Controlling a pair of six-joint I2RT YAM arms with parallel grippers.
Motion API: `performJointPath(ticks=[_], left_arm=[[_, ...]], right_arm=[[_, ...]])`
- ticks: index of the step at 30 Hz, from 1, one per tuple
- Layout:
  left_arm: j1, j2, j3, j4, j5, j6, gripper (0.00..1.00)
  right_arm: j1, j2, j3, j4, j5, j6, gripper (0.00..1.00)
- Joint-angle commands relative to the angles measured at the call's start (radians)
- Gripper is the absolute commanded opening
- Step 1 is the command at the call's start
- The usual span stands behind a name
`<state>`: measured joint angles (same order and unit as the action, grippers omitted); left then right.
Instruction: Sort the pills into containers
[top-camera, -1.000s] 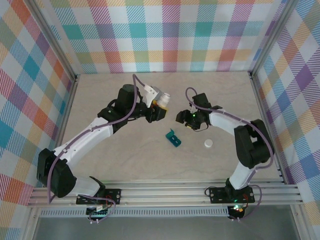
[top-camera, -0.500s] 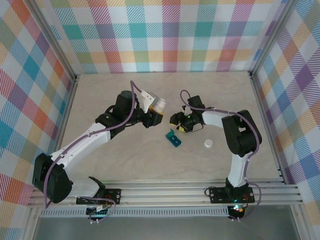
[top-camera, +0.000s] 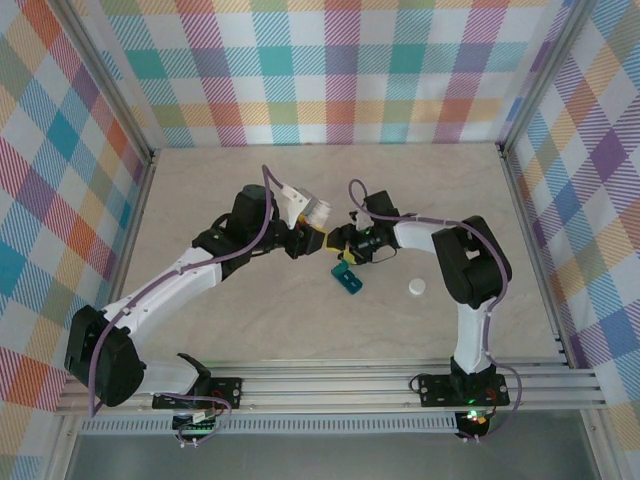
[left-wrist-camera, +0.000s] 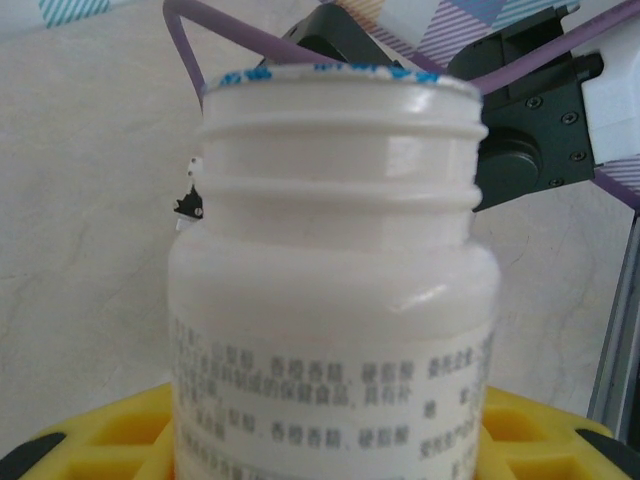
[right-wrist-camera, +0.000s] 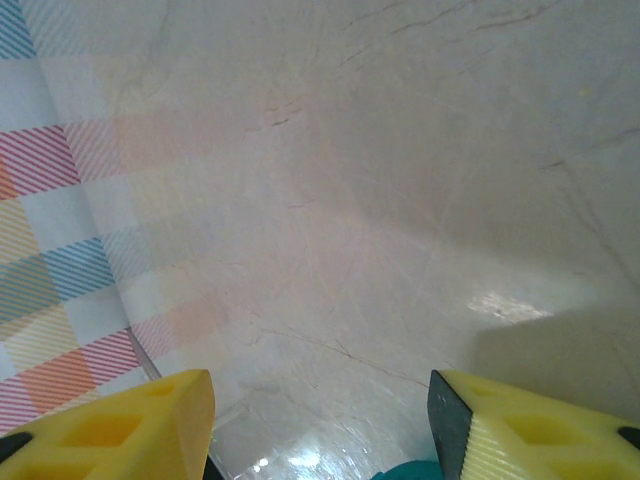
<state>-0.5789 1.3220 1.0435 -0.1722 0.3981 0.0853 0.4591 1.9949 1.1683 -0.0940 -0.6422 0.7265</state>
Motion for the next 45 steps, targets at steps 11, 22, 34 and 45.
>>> performJointPath(ticks=[11,22,34,45], left_arm=[[0.011,0.01,-0.008,0.042,-0.005,-0.027,0.0],[0.011,-0.046,-0.088,0.041,-0.024,-0.042,0.0],[0.011,-0.041,-0.123,0.013,0.018,-0.039,0.0],[0.011,-0.022,-0.181,0.023,0.099,-0.044,0.0]], right_arm=[[0.011,0.042,0.037,0.053,-0.119,0.054,0.6],[0.004,0.013,0.056,0.052,-0.105,0.054,0.6],[-0.057,-0.311,-0.046,-0.071,0.19,-0.037,0.63],[-0.03,-0.623,-0.222,-0.29,0.386,-0.223,0.66]])
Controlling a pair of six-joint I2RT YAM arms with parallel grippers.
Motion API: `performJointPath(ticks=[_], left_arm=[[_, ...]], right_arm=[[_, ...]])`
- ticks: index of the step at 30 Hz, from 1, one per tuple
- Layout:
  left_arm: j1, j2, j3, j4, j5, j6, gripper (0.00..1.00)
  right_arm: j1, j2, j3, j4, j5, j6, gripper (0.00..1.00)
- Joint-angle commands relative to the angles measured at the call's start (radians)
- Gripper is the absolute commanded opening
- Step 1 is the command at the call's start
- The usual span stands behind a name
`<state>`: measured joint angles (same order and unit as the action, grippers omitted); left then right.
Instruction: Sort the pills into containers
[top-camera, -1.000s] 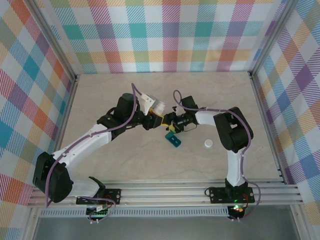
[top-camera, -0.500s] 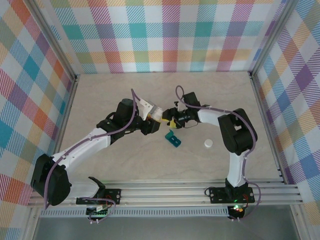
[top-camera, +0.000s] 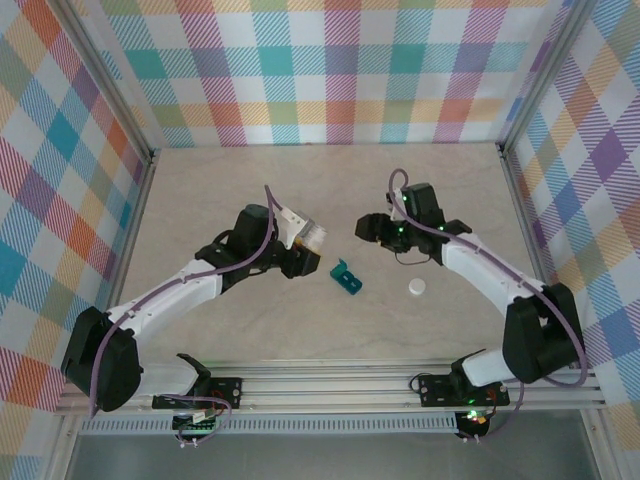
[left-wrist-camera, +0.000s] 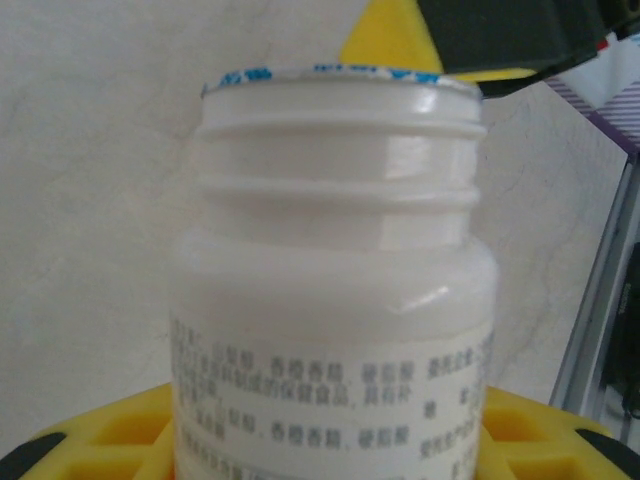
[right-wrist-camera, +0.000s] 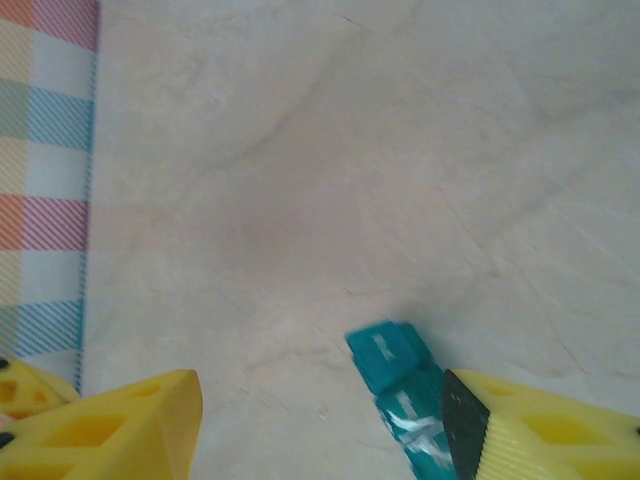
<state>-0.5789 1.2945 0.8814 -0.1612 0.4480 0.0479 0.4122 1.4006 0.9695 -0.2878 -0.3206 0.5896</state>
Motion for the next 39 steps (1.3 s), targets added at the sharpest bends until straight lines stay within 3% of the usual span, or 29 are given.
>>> performJointPath(ticks=[1,16,39], left_arm=[[0.011,0.008,-0.027,0.012,0.056,-0.007,0.0],[0.001,0.094,-0.056,0.017,0.072,-0.025,0.0],[-0.067,0.221,-0.117,0.11,0.029,-0.072,0.0]], right_arm=[[0.027,-0.034,-0.028,-0.114,0.077,-0.102,0.66],[0.139,0.08,-0.045,-0.111,0.152,-0.169,0.66],[0.157,0.162,-0.055,-0.126,0.226,-0.206,0.67]])
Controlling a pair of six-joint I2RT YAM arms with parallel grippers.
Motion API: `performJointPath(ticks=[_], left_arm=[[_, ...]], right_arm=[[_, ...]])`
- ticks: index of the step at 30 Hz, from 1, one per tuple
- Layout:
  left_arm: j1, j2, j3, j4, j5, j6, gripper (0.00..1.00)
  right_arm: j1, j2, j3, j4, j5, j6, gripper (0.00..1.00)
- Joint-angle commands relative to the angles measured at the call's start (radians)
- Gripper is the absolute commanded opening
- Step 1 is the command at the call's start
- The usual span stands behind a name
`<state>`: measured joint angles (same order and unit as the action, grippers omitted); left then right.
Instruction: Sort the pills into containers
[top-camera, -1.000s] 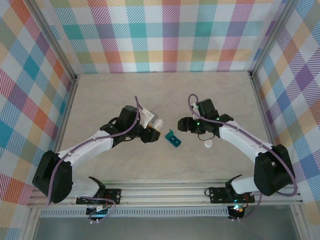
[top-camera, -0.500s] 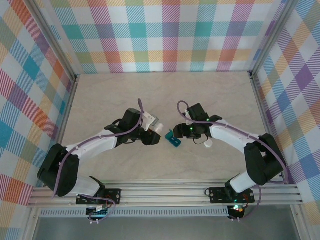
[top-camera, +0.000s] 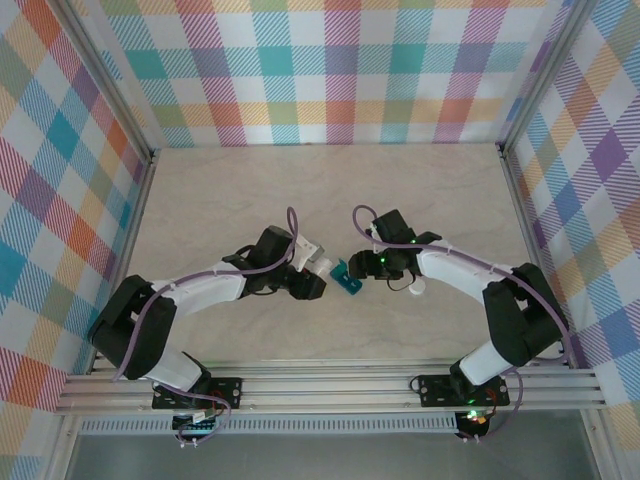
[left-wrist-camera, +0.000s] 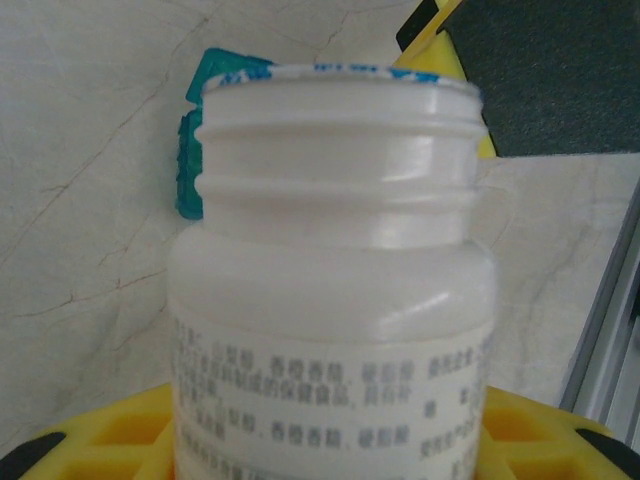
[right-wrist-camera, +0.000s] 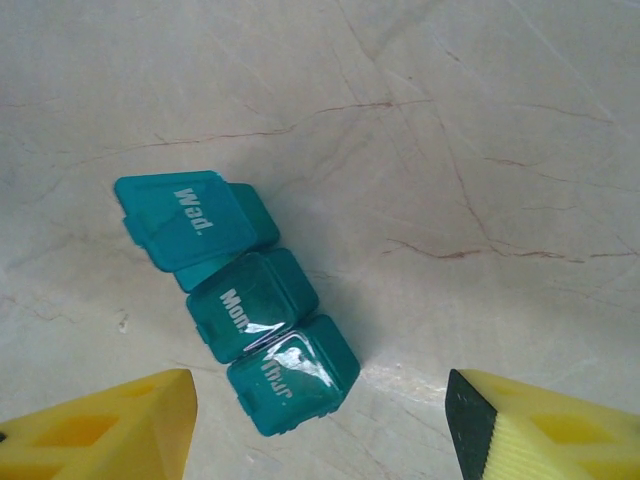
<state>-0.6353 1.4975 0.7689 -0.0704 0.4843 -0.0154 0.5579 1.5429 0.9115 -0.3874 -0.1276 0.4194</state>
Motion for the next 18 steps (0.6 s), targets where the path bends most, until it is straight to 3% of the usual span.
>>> performJointPath(ticks=[1,18], left_arm=[[-0.01,0.025,-0.001,0.011,-0.009,-0.007,0.0],[-0.035,0.118,0.101,-0.14,-0.036,0.025,0.0]], right_arm=[[0.012,0.021,0.004,-0.029,0.038,-0.04,0.67],[0.037,0.075,0.02,-0.037,0.082,-0.064,0.67]])
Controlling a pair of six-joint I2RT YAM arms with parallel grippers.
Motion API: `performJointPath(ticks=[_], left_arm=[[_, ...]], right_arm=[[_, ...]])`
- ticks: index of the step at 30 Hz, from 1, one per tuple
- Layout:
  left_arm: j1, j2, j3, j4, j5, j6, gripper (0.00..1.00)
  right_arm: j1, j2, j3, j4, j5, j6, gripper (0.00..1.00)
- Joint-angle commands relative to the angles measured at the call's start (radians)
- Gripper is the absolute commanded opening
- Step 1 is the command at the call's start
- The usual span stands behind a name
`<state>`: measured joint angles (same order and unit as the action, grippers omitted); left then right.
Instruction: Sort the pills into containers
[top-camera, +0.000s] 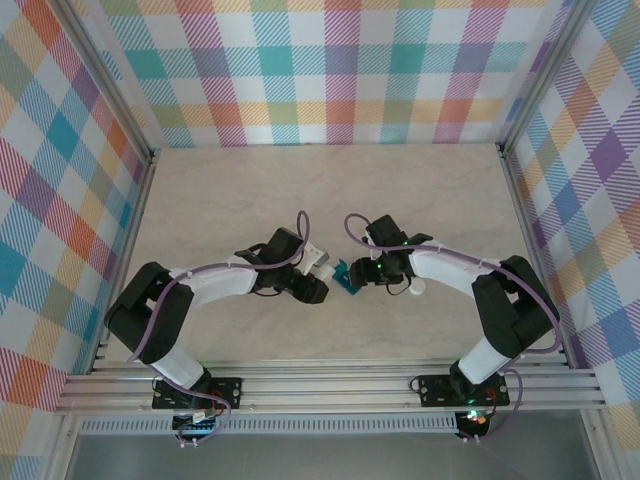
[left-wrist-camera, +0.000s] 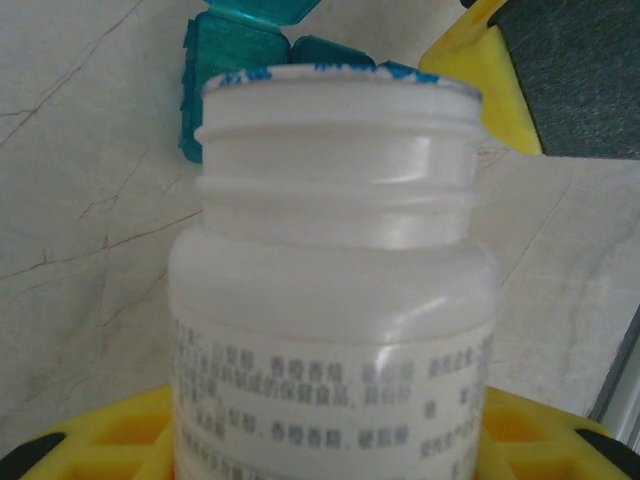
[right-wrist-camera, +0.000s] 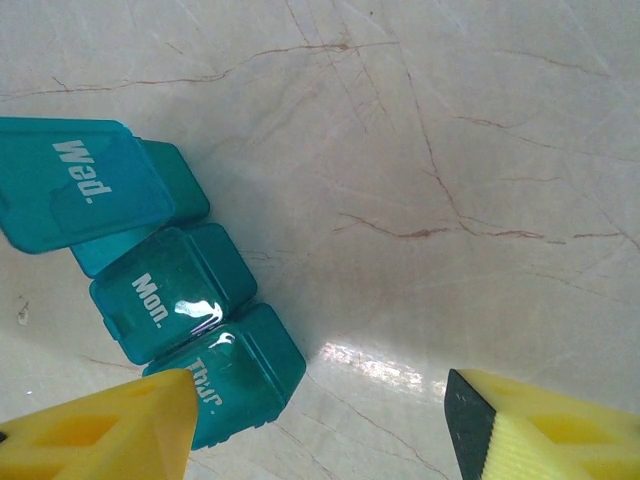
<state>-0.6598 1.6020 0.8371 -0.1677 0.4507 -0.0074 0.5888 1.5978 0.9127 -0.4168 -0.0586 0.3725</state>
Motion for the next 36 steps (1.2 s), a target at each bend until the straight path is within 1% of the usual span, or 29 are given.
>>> performJointPath(ticks=[1,9,29,36], left_arm=[[-0.012,0.016,0.035,-0.051,-0.007,0.018,0.0],[-0.014,0.054,0.098,-0.154,-0.014,0.04,0.0],[-0.021,0.139,0.201,-0.246,-0.004,0.078,0.0],[-0.023,0.178,0.253,-0.316,-0.009,0.105,0.0]], right_arm=[[0.007,0.022,0.018,-0.005,0.013,-0.015,0.67],[0.008,0.036,0.017,0.006,0.001,-0.012,0.67],[0.008,0.048,-0.012,0.019,-0.001,-0.008,0.67],[0.008,0.049,-0.02,0.021,-0.004,-0.008,0.67]])
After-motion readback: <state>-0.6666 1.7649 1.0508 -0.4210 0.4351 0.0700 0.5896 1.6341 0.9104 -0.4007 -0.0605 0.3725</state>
